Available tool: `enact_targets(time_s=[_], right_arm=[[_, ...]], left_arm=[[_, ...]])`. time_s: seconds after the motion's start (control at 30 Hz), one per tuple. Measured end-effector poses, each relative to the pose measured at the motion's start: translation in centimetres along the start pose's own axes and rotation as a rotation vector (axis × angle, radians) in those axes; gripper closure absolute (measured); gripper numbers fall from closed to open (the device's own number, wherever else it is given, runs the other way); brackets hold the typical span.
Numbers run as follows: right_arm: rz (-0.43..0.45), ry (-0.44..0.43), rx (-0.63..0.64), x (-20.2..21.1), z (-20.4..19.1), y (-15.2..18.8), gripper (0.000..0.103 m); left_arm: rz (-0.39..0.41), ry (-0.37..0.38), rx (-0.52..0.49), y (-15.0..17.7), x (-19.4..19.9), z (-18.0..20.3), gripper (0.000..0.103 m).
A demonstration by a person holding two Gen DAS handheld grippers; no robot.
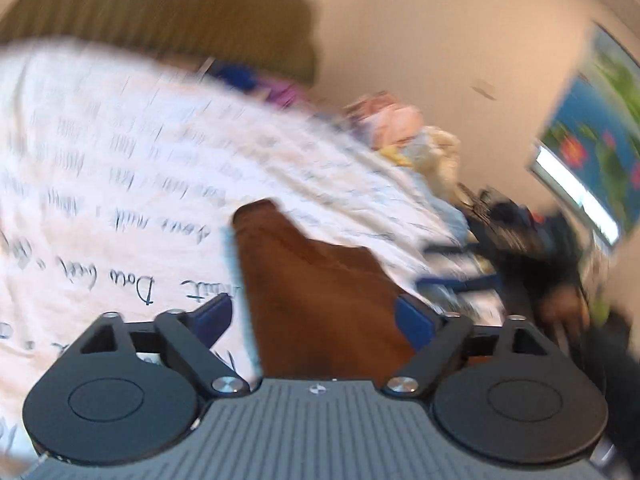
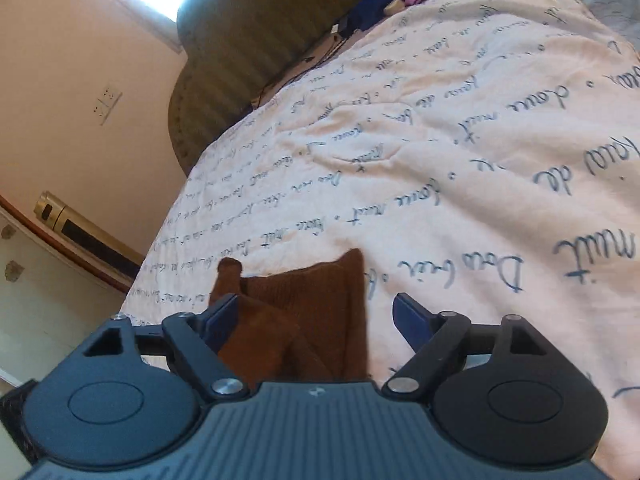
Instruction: Fold small clothes
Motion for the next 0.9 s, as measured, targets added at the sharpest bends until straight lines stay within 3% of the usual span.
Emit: enact_targets(time_s=[0.07, 0.13, 0.23, 0.27, 0.3, 0.33, 0.43, 0.6, 0.73, 0.8, 0.83, 0.87, 0.9], right_arm=[[-0.044, -0.007, -0.032, -0.7, 0.6, 0.3, 0.019], [-0.101, -0.072, -0.040, -1.9, 0.1, 1.2, 0.019], [-0.197, -0.061, 0.038, -3.8, -1.0, 2.8, 0.023], [-0.186, -0.062, 0.065, -4.1, -1.4, 3.0, 0.037], [-0.195, -0.053, 0.079, -4.3, -1.7, 3.3, 0.074], [-0.217, -0.050, 0.069, -4.6, -1.7, 3.7, 0.086], [-0.180, -0.087, 0.067, -4.0, -2.7, 4.2, 0.086], [-0.118, -0.194, 0.056, -3.9, -6.6, 3.5, 0.086], [-0.097, -0.294, 0.056, -6.8, -10.8, 2.3, 0.086], [-0.081, -0.262, 0.039, -9.5, -11.3, 1.6, 0.083], [-0.073, -0.226, 0.022, -10.9, -10.9, 1.4, 0.082], [-0.074, -0.183, 0.002, -12.3, -10.3, 1.4, 0.077], [-0.093, -0.114, -0.034, -13.5, -9.3, 1.5, 0.062]], left_arm=[[-0.084, 0.007, 0.139, -0.3, -3.5, -1.8, 0.029], [-0.184, 0.003, 0.262, 0.5, -6.7, -3.1, 0.038], [-0.199, 0.004, 0.339, 0.7, -8.7, -4.0, 0.055], [-0.208, -0.002, 0.336, 0.7, -9.0, -3.9, 0.068], [-0.232, -0.006, 0.325, 0.7, -9.4, -3.9, 0.087], [-0.228, -0.019, 0.297, 0.6, -9.4, -3.8, 0.087], [-0.175, -0.042, 0.152, -0.2, -8.1, -2.5, 0.088], [-0.091, -0.032, 0.076, -4.0, -4.0, -2.7, 0.089], [-0.058, -0.111, -0.027, -8.9, -3.7, -4.7, 0.088], [-0.080, -0.150, -0.093, -10.3, -5.0, -6.4, 0.084], [-0.082, -0.207, -0.102, -10.6, -5.5, -7.5, 0.085], [-0.089, -0.241, -0.090, -10.7, -5.5, -8.6, 0.088], [-0.099, -0.244, -0.069, -10.6, -5.1, -9.2, 0.087]])
Point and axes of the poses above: each gripper's, at about its wrist camera, not at the fingertips, and x roughly against the way its jaws point, z to its right, y to its underside, the point moved 3 cm from there along -x, roughly the way its jaws point, and after that the axes turned 14 degrees about z, right-handed, at the moved point
